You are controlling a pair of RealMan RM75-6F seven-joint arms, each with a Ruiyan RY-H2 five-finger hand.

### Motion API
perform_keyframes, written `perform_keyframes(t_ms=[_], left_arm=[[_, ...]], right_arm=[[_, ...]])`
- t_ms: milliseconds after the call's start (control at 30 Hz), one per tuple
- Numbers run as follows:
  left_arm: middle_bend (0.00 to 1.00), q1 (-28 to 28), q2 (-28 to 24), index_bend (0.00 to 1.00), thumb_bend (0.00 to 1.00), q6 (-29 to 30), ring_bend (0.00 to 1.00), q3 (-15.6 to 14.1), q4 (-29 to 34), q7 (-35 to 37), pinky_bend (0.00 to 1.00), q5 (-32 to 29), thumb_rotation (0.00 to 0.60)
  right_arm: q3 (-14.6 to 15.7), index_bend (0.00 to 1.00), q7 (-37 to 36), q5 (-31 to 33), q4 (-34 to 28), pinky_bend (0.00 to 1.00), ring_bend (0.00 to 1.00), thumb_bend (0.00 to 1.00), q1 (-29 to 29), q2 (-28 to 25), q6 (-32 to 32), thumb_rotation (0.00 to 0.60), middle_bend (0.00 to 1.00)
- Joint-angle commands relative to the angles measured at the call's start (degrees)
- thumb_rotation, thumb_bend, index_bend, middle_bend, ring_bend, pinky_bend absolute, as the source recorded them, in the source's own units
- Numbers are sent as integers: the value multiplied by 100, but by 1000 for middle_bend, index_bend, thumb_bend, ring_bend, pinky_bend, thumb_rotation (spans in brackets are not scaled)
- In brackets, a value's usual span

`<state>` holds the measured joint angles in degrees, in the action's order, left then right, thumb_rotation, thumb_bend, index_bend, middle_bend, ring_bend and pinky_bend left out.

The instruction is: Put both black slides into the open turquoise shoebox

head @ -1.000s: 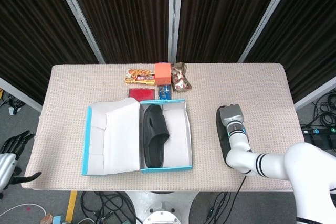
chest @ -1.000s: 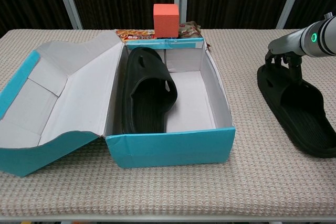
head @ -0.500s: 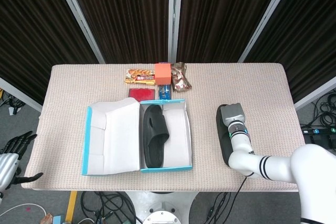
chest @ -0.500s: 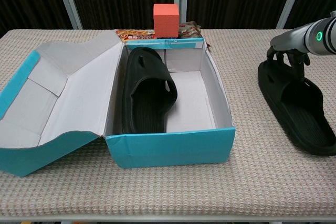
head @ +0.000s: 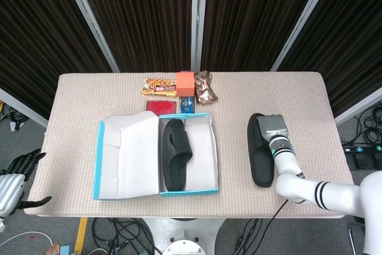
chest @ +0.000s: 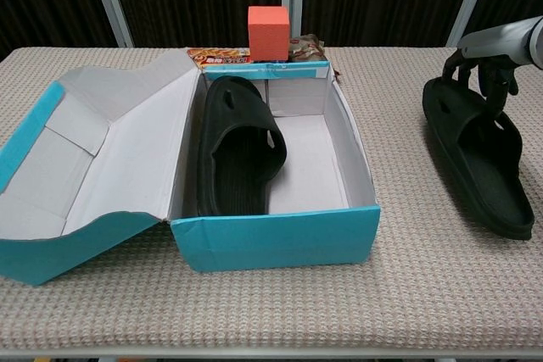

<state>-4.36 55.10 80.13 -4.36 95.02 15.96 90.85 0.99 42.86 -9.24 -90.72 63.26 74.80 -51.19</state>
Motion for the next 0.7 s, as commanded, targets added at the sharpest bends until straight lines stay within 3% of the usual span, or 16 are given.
perform_keyframes(t_ms=[33, 400, 500, 700], left_arm=[[16, -17, -6, 79, 20, -7, 0, 8, 32, -38, 0, 11, 600], [17, -41, 17, 79, 19, 8, 0, 25, 145, -193, 0, 33, 600], [17, -29, 25, 78, 20, 49, 0, 37, 171, -254, 0, 31, 600], [17, -12, 23, 75, 21, 137, 0, 70, 220, -336, 0, 33, 600]], right_arm=[[-227, 548, -547, -594, -399, 559, 373, 270, -320, -468, -4, 600, 472], [-1063, 554, -2860, -3137, -1907, 563, 375, 272, -1583, -2213, -595, 600, 479], [-1306, 554, -3811, -3963, -1974, 563, 375, 273, -1956, -2281, -724, 600, 480], [-1549, 558, -5313, -5128, -1594, 566, 375, 272, -2284, -1809, -705, 600, 482]])
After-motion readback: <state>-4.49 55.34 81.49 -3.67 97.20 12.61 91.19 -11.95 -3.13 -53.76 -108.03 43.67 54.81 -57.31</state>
